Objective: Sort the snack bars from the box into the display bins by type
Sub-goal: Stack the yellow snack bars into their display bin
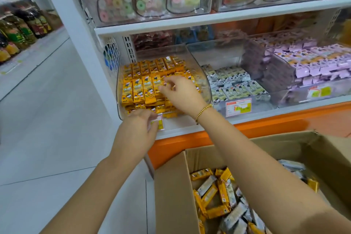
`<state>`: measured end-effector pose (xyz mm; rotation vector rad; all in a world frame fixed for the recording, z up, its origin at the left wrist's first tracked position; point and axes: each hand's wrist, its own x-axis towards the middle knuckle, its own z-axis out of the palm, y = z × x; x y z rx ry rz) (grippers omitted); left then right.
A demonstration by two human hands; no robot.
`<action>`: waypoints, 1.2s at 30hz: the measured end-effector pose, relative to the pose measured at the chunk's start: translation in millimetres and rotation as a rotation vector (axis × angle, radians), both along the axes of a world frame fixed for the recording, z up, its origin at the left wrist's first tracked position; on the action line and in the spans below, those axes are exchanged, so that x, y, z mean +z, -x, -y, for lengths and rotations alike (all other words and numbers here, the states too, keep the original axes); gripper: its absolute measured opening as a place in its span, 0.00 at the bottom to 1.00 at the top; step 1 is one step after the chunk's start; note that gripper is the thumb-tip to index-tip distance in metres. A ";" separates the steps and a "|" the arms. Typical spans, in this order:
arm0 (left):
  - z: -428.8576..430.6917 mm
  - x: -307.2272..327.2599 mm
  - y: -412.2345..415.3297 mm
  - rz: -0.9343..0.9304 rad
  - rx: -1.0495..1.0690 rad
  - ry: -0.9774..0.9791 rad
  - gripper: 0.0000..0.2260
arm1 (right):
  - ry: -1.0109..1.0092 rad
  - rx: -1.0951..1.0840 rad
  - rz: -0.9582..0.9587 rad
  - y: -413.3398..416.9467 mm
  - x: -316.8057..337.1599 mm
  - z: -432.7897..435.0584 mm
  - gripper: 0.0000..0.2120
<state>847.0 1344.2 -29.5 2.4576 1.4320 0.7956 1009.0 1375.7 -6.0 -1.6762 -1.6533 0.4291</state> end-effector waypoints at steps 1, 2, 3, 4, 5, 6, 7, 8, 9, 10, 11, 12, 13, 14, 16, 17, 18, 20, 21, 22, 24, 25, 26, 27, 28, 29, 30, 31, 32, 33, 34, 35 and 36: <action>2.9 -2.9 -3.7 0.016 -0.029 -0.023 0.09 | -0.100 0.012 -0.034 -8.3 -0.5 14.6 0.12; 7.0 -8.4 -9.2 0.016 -0.071 -0.039 0.10 | -0.171 0.011 -0.039 -19.2 -4.2 29.3 0.12; 13.0 -16.6 -16.0 -0.006 -0.120 -0.033 0.11 | -0.199 0.006 -0.022 -31.9 -11.2 45.6 0.14; 20.7 -27.1 -23.8 -0.052 -0.167 0.002 0.11 | -0.194 0.007 -0.004 -44.6 -20.8 62.0 0.16; 29.7 -40.1 -32.0 -0.116 -0.206 0.062 0.11 | -0.159 0.017 0.011 -56.7 -34.5 77.8 0.17; 39.4 -54.6 -39.4 -0.187 -0.235 0.127 0.10 | -0.104 0.029 0.025 -68.8 -52.1 92.7 0.18; 47.8 -68.9 -45.6 -0.257 -0.250 0.180 0.09 | -0.032 0.028 0.045 -81.2 -74.2 106.0 0.19; 55.5 -81.8 -49.7 -0.303 -0.241 0.225 0.09 | 0.060 0.025 0.073 -93.5 -100.2 116.8 0.21; 60.4 -93.4 -52.0 -0.330 -0.222 0.264 0.10 | 0.167 0.023 0.107 -105.5 -127.6 126.6 0.21; 63.7 -104.4 -53.2 -0.350 -0.207 0.299 0.10 | 0.295 0.020 0.133 -118.2 -158.9 136.6 0.20; 65.5 -114.4 -54.4 -0.383 -0.205 0.326 0.10 | 0.430 0.017 0.140 -129.5 -190.1 146.3 0.18; 66.5 -124.8 -55.8 -0.424 -0.214 0.347 0.11 | 0.553 0.007 0.138 -140.3 -217.8 155.7 0.17; 67.7 -135.9 -57.2 -0.455 -0.230 0.364 0.12 | 0.649 -0.008 0.132 -149.3 -240.9 164.7 0.14; 69.8 -146.3 -59.3 -0.463 -0.242 0.392 0.14 | 0.717 -0.027 0.123 -155.9 -260.2 172.1 0.10; 78.5 -167.0 -63.9 -0.439 -0.233 0.446 0.21 | 0.809 -0.035 0.096 -159.9 -284.0 182.9 0.13; 84.1 -176.5 -65.9 -0.424 -0.212 0.449 0.25 | 0.836 -0.027 0.091 -157.9 -292.2 184.8 0.19; 90.4 -185.0 -67.7 -0.406 -0.181 0.442 0.28 | 0.859 -0.009 0.092 -154.1 -299.6 184.8 0.26; 102.8 -198.9 -69.4 -0.333 -0.103 0.467 0.32 | 0.907 0.052 0.126 -145.1 -318.0 181.4 0.38; 106.9 -204.2 -69.8 -0.275 -0.071 0.499 0.34 | 0.919 0.085 0.143 -140.4 -327.7 179.1 0.42; 109.7 -207.7 -69.3 -0.214 -0.053 0.527 0.35 | 0.933 0.114 0.156 -135.0 -336.9 177.2 0.46; 109.7 -213.0 -67.2 -0.132 -0.063 0.537 0.36 | 0.951 0.137 0.182 -121.2 -351.4 175.6 0.51; 108.7 -215.3 -65.8 -0.117 -0.076 0.527 0.37 | 0.957 0.144 0.212 -115.1 -357.3 174.6 0.51; 107.8 -216.4 -64.6 -0.117 -0.083 0.523 0.38 | 0.973 0.144 0.247 -108.4 -363.9 173.0 0.51; 107.6 -217.1 -64.4 -0.118 -0.085 0.527 0.38 | 0.977 0.136 0.284 -102.6 -373.2 170.9 0.50; 107.9 -218.5 -64.8 -0.106 -0.078 0.540 0.39 | 0.974 0.105 0.311 -97.5 -380.9 168.0 0.50; 109.0 -220.4 -65.6 -0.080 -0.060 0.568 0.39 | 0.970 0.073 0.345 -93.0 -386.5 164.6 0.49; 110.0 -222.6 -66.7 -0.046 -0.021 0.621 0.40 | 0.962 0.047 0.401 -89.8 -389.0 161.3 0.48; 109.9 -223.6 -68.5 -0.006 0.034 0.687 0.40 | 0.959 0.038 0.461 -87.8 -390.7 158.8 0.47; 108.8 -225.5 -69.1 0.025 0.089 0.753 0.40 | 0.981 0.039 0.483 -86.8 -390.2 155.9 0.45; 107.6 -227.0 -69.2 0.045 0.124 0.800 0.40 | 0.990 0.038 0.462 -86.4 -388.7 153.5 0.43; 106.4 -228.5 -68.7 0.051 0.140 0.832 0.40 | 1.012 0.043 0.422 -85.8 -386.9 152.8 0.42; 105.8 -229.1 -68.3 0.053 0.143 0.848 0.40 | 1.021 0.048 0.386 -86.3 -386.9 153.8 0.40; 105.6 -229.5 -67.7 0.061 0.144 0.860 0.40 | 1.017 0.055 0.368 -87.1 -386.1 157.3 0.37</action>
